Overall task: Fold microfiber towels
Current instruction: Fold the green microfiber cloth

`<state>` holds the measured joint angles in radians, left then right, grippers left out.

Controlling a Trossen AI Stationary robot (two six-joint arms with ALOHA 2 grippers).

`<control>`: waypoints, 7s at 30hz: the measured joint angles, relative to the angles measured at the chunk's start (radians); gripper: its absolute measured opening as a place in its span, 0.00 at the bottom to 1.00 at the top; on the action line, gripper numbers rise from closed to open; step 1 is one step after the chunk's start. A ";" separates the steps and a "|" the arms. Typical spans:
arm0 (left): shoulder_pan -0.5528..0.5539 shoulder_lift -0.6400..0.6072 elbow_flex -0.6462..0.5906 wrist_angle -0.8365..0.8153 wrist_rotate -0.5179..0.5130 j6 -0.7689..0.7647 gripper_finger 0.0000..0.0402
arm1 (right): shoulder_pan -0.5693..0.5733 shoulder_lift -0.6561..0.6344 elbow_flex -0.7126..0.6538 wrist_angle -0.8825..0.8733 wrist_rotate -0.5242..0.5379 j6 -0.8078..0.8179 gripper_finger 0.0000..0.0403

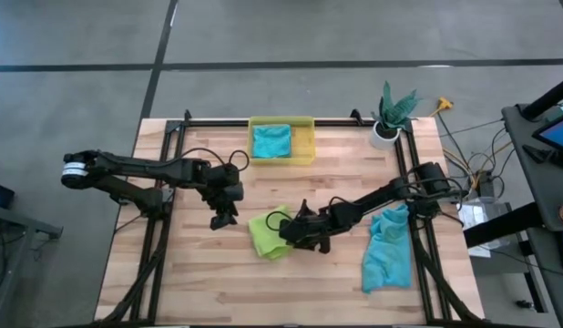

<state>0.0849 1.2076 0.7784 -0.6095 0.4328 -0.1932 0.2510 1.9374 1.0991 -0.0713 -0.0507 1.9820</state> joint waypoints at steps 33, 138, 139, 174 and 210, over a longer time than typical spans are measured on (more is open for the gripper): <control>0.000 -0.011 0.007 -0.001 0.011 -0.002 0.41 | 0.005 -0.001 0.116 -0.314 0.078 -0.038 0.36; 0.000 -0.011 0.006 -0.002 0.009 0.014 0.41 | -0.042 -0.001 0.065 -0.220 0.053 0.274 0.28; 0.000 -0.011 0.005 -0.002 0.009 0.014 0.41 | -0.042 -0.001 0.065 -0.220 0.053 0.273 0.25; 0.000 -0.011 0.005 -0.004 0.026 0.013 0.41 | -0.068 -0.017 0.409 -0.518 0.176 -0.251 0.02; 0.000 -0.011 0.005 0.002 0.027 -0.010 0.41 | -0.153 -0.023 0.378 -0.474 0.017 -0.252 0.02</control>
<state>0.0846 1.1965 0.7837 -0.6071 0.4595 -0.2035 0.0975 1.9142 1.4767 -0.5448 -0.0340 1.7295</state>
